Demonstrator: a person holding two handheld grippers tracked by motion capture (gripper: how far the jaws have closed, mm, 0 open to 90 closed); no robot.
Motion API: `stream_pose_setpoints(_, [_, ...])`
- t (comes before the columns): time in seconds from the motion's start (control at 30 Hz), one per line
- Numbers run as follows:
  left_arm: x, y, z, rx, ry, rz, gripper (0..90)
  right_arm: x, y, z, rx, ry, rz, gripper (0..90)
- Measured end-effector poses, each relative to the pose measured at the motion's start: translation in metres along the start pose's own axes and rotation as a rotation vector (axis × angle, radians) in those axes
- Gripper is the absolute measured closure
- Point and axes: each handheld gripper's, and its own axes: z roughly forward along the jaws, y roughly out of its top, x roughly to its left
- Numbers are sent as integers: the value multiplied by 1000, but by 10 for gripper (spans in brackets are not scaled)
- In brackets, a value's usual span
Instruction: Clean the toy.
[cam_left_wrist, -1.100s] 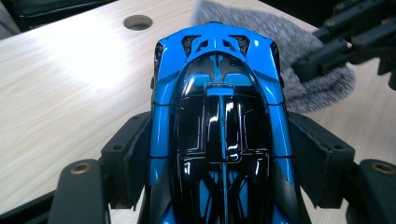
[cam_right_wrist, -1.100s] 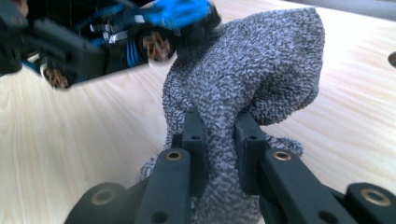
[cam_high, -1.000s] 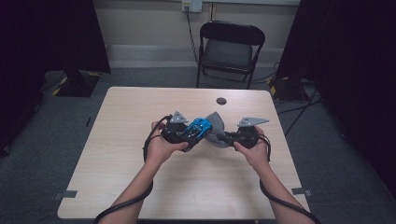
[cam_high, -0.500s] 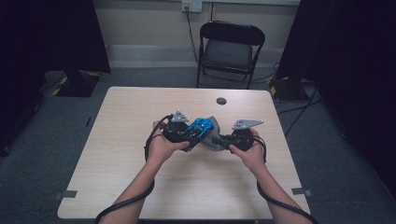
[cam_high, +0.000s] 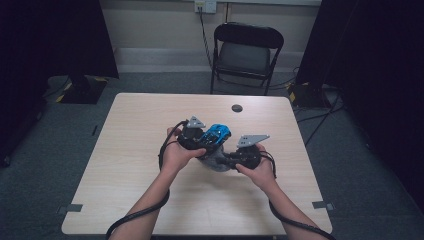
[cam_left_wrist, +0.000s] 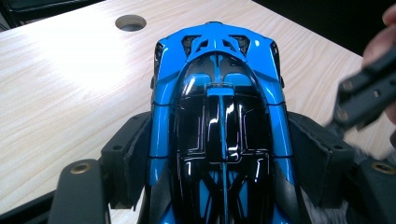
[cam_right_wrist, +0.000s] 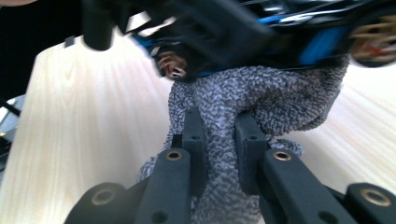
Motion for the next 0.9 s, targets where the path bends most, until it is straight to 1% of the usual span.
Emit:
stream_pose_setpoints(0.1, [2,1,0,-3,4,-5,283,6,0,5,3,21,-12,774])
stream_pose_setpoints(0.23, [5,1,2,-6,20,-16,283,14,-2,13,15,65,-26,774])
stream_pose_setpoints(0.33, [9,1,1,-8,32,-24,283,20,-4,19,36,104,-45,773])
stream_pose_setpoints(0.4, [14,0,-1,-16,45,-32,283,24,-6,22,61,117,-66,772])
stream_pose_setpoints(0.43, [16,-1,-2,-21,51,-47,282,26,-7,23,73,128,-69,771])
stream_pose_setpoints(0.5, [22,-2,-5,-19,69,-47,282,26,-10,22,82,129,-72,770])
stream_pose_setpoints(0.57, [28,-5,-7,-20,84,-64,283,25,-12,20,74,138,-58,769])
stream_pose_setpoints(0.63, [33,-8,-10,-18,101,-72,282,24,-13,16,74,139,-57,769])
stream_pose_setpoints(0.67, [36,-10,-12,-15,109,-76,282,22,-14,14,77,130,-56,769])
stream_pose_setpoints(0.7, [36,-10,-12,-15,109,-76,283,21,-15,12,74,128,-53,769])
stream_pose_setpoints(0.73, [40,-14,-14,-16,119,-86,283,19,-16,10,71,121,-47,768])
stream_pose_setpoints(0.8, [44,-18,-16,-16,132,-87,282,14,-17,4,57,108,-33,767])
stream_pose_setpoints(0.87, [47,-21,-18,-7,139,-90,283,9,-16,-3,38,80,-19,765])
stream_pose_setpoints(0.9, [47,-21,-18,-7,139,-90,283,9,-16,-3,38,80,-19,765])
